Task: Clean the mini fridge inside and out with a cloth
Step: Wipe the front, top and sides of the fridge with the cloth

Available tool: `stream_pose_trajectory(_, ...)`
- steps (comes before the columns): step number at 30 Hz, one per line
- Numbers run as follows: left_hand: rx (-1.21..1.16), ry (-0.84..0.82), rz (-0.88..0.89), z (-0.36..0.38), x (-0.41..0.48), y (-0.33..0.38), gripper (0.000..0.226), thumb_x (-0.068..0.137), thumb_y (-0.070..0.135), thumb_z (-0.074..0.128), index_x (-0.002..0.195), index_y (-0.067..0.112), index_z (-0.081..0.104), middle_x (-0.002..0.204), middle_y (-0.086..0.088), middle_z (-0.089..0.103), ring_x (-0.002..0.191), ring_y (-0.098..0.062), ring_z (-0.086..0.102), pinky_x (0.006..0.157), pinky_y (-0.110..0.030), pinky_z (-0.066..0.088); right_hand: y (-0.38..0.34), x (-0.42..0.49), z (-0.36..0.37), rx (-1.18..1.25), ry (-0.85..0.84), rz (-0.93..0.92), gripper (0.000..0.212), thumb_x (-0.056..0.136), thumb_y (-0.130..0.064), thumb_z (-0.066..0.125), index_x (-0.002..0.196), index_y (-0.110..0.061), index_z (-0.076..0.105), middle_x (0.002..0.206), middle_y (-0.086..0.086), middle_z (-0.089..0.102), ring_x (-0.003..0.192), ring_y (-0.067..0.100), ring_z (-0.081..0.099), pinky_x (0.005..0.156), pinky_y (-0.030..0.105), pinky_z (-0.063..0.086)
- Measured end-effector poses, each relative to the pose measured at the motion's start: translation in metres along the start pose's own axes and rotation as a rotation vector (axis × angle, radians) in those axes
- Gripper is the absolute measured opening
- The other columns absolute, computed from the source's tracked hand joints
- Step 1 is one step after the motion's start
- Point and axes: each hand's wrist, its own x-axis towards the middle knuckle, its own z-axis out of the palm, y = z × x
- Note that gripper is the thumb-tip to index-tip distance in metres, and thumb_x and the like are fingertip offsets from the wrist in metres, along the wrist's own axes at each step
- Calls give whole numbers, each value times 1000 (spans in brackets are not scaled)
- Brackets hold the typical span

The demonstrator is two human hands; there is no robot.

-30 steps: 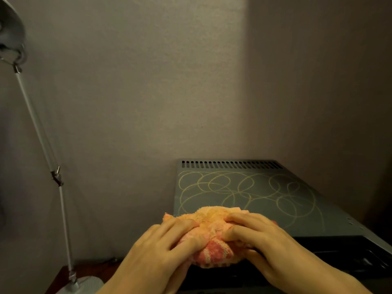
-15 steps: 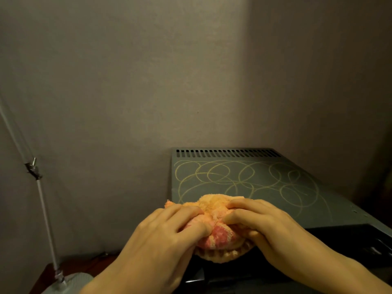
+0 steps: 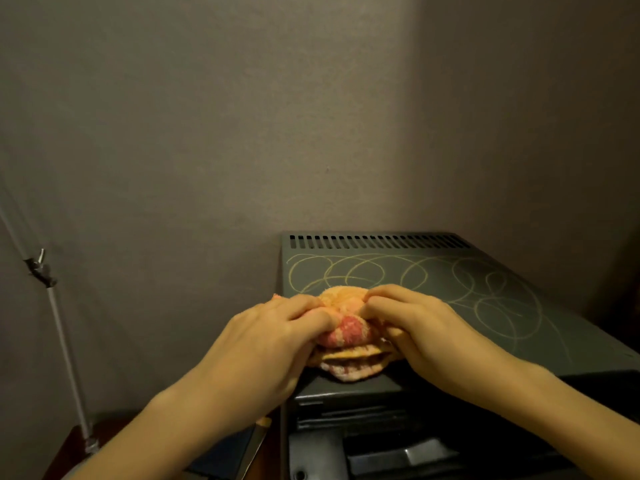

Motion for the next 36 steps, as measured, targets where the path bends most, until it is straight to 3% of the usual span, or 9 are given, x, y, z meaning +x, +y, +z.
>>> stream_pose_trajectory(9, -32, -42, -126, 26, 56, -65, 35, 87, 30, 40, 114, 31, 61, 124, 14, 59, 102, -20, 61, 72, -36, 50, 55, 78, 14, -46, -51, 37, 30, 83, -2, 56, 107, -21, 58, 99, -12, 47, 91, 18, 53, 77, 29, 41)
stream_pose_trajectory(15, -70, -54, -219, 45, 97, -112, 38, 84, 24, 42, 115, 27, 64, 119, 9, 63, 105, -25, 60, 79, -42, 50, 95, 136, 30, -92, -54, 38, 21, 83, -2, 59, 98, -17, 57, 92, -6, 49, 83, 18, 49, 69, 26, 32)
stream_pose_trajectory(20, -78, -60, -273, 59, 130, -146, 35, 89, 14, 50, 119, 25, 64, 122, 4, 64, 112, -26, 57, 84, -37, 47, 126, 177, 41, -92, -69, 65, 20, 86, -3, 57, 103, -13, 56, 96, 1, 55, 85, 23, 51, 73, 35, 43)
stream_pose_trajectory(25, -36, -92, -308, 70, 156, -170, 35, 89, 11, 51, 119, 24, 63, 119, -2, 65, 111, -30, 57, 85, -41, 48, 146, 206, 51, -128, -74, 81, 21, 87, -5, 59, 104, -17, 55, 93, -3, 48, 83, 20, 46, 69, 30, 34)
stream_pose_trajectory(33, 1, -119, -309, 67, 161, -168, 38, 85, 9, 53, 119, 23, 64, 117, -5, 67, 108, -32, 58, 85, -39, 48, 143, 205, 49, -159, -89, 105, 25, 85, -11, 63, 108, -17, 54, 103, 7, 59, 83, 19, 45, 70, 28, 33)
stream_pose_trajectory(36, 10, -141, -315, 58, 154, -156, 38, 84, 10, 54, 119, 23, 64, 116, -5, 68, 108, -31, 59, 84, -36, 46, 132, 198, 41, -172, -129, 126, 27, 83, -11, 64, 107, -19, 54, 106, 8, 62, 88, 25, 52, 69, 28, 33)
